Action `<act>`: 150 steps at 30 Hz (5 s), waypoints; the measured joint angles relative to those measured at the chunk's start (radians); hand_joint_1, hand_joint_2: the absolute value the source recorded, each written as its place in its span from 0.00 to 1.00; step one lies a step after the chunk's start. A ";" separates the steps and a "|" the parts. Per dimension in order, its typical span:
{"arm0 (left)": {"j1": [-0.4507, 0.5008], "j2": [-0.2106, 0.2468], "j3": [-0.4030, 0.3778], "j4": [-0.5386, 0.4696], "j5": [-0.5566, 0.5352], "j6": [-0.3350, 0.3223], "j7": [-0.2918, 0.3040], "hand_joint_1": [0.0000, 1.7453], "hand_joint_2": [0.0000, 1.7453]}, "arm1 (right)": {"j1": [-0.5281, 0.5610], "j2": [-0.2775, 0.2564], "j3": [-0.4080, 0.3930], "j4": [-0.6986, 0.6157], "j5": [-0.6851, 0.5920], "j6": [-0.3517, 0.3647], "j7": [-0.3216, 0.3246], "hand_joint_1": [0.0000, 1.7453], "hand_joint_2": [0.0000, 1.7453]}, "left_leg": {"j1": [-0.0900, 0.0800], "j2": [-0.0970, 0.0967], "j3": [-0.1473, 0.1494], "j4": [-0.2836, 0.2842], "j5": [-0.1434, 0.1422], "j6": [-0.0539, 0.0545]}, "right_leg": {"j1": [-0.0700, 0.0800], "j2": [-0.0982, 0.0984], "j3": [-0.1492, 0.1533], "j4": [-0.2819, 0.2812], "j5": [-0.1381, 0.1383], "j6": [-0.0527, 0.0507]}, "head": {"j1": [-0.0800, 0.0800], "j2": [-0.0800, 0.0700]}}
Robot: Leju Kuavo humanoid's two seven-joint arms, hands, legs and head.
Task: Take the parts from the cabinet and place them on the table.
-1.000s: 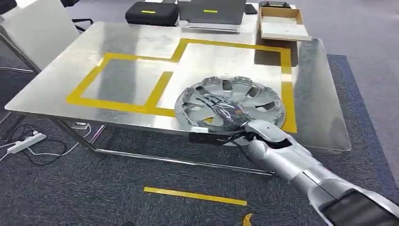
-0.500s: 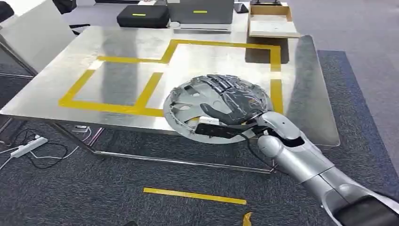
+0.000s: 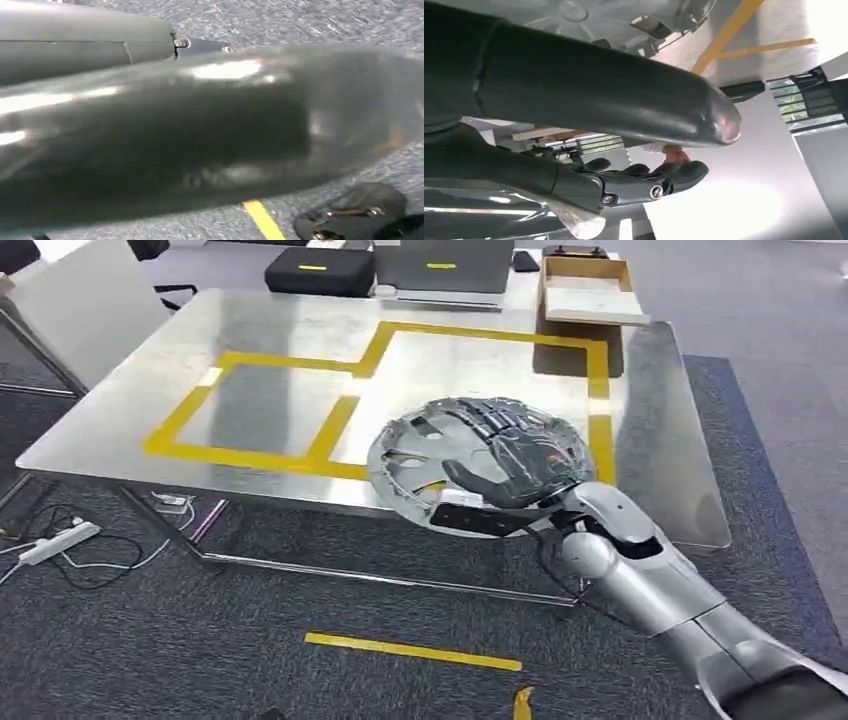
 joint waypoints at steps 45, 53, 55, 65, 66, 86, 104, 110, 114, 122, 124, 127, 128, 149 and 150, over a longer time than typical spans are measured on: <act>0.015 -0.005 0.006 0.001 0.021 -0.009 -0.012 0.00 0.00 | 0.035 -0.178 -0.175 -0.114 -0.008 -0.008 0.021 0.00 0.00 | -0.012 0.004 -0.077 -0.001 0.044 -0.031 | -0.006 -0.006 0.135 -0.123 0.043 -0.022 | 0.002 0.000; 0.010 -0.006 0.006 0.001 0.018 -0.019 -0.030 0.00 0.00 | 0.031 -0.179 -0.178 -0.114 -0.005 -0.008 0.020 0.00 0.00 | 0.008 0.004 -0.017 0.112 -0.017 -0.045 | -0.007 -0.008 0.100 -0.103 0.058 -0.034 | -0.001 0.000; 0.007 -0.006 0.006 0.001 0.018 -0.018 -0.030 0.00 0.00 | 0.028 -0.180 -0.181 -0.115 -0.005 -0.007 0.019 0.00 0.00 | 0.003 0.002 0.029 0.028 -0.021 -0.039 | -0.002 -0.008 0.088 -0.095 0.058 -0.025 | 0.000 0.000; 0.006 -0.003 0.006 0.001 0.018 -0.016 -0.027 0.00 0.00 | 0.053 -0.195 -0.185 -0.119 0.000 -0.010 0.013 0.00 0.00 | 0.000 -0.002 0.006 -0.007 -0.003 0.000 | -0.007 -0.005 -0.064 0.221 -0.084 0.010 | 0.003 0.000; 0.007 -0.003 0.006 0.001 0.018 -0.016 -0.027 0.00 0.00 | 0.058 -0.195 -0.185 -0.119 0.004 -0.010 0.014 0.00 0.00 | 0.000 -0.004 0.005 -0.006 -0.001 -0.001 | -0.007 -0.006 -0.048 0.195 -0.060 0.009 | 0.004 0.000; 0.017 0.005 0.006 0.001 0.014 -0.006 -0.046 0.00 0.00 | 0.169 -0.237 -0.222 -0.226 0.020 -0.037 0.011 0.00 0.00 | -0.001 0.018 0.015 0.076 -0.042 -0.039 | -0.005 -0.060 0.076 -0.079 0.063 -0.032 | -0.003 0.000; 0.016 0.007 0.006 0.001 0.011 0.000 -0.054 0.00 0.00 | 0.248 -0.289 -0.272 -0.301 0.035 -0.046 0.002 0.00 0.00 | -0.008 -0.089 -0.027 0.013 0.020 -0.017 | -0.011 0.054 0.107 -0.074 0.027 -0.005 | 0.001 0.000; 0.007 0.006 0.005 0.001 0.011 0.000 -0.061 0.00 0.00 | 0.262 -0.299 -0.283 -0.324 0.041 -0.046 -0.003 0.00 0.00 | -0.003 -0.011 -0.127 0.246 -0.111 -0.050 | -0.011 -0.014 0.105 -0.082 0.040 -0.031 | -0.010 0.000; 0.009 0.007 0.006 0.001 0.011 0.000 -0.061 0.00 0.00 | 0.272 -0.301 -0.285 -0.334 0.042 -0.046 -0.003 0.00 0.00 | 0.000 -0.004 -0.091 0.214 -0.062 -0.047 | -0.007 -0.056 0.104 -0.082 0.040 -0.031 | -0.011 0.000; 0.011 0.010 0.003 0.001 0.003 -0.002 -0.059 0.00 0.00 | 0.275 -0.309 -0.292 -0.357 0.044 -0.046 -0.006 0.00 0.00 | -0.015 0.022 0.005 -0.004 0.004 -0.001 | -0.003 -0.089 0.092 -0.069 0.023 -0.002 | -0.008 0.000; 0.008 0.013 0.003 0.001 0.001 -0.002 -0.058 0.00 0.00 | 0.276 -0.313 -0.293 -0.362 0.045 -0.047 -0.007 0.00 0.00 | -0.012 0.005 0.000 -0.004 0.008 0.008 | -0.007 -0.022 0.041 0.042 -0.044 0.002 | -0.003 0.000; 0.005 0.012 0.003 0.001 0.000 -0.003 -0.059 0.00 0.00 | 0.300 -0.315 -0.292 -0.368 0.043 -0.054 -0.016 0.00 0.00 | -0.013 -0.027 -0.005 -0.003 0.010 0.009 | -0.007 -0.006 -0.052 0.226 -0.102 0.006 | -0.003 0.000; 0.006 0.012 0.003 0.001 -0.002 -0.003 -0.059 0.00 0.00 | 0.307 -0.314 -0.292 -0.370 0.039 -0.056 -0.021 0.00 0.00 | -0.013 -0.038 -0.005 -0.002 0.011 0.009 | -0.007 -0.006 -0.044 0.204 -0.077 0.007 | -0.003 0.000; -0.005 0.020 0.000 0.001 0.014 0.006 -0.064 0.00 0.00 | 0.345 -0.312 -0.300 -0.404 0.031 -0.080 -0.038 0.00 0.00 | -0.019 0.056 -0.018 0.027 -0.006 -0.025 | -0.001 -0.097 0.101 -0.070 0.025 -0.013 | -0.011 0.000; -0.004 0.021 0.000 0.001 0.014 0.006 -0.065 0.00 0.00 | 0.346 -0.312 -0.299 -0.404 0.031 -0.080 -0.039 0.00 0.00 | -0.020 0.045 -0.021 0.027 -0.006 -0.023 | -0.001 -0.106 0.104 -0.071 0.024 -0.010 | -0.014 0.000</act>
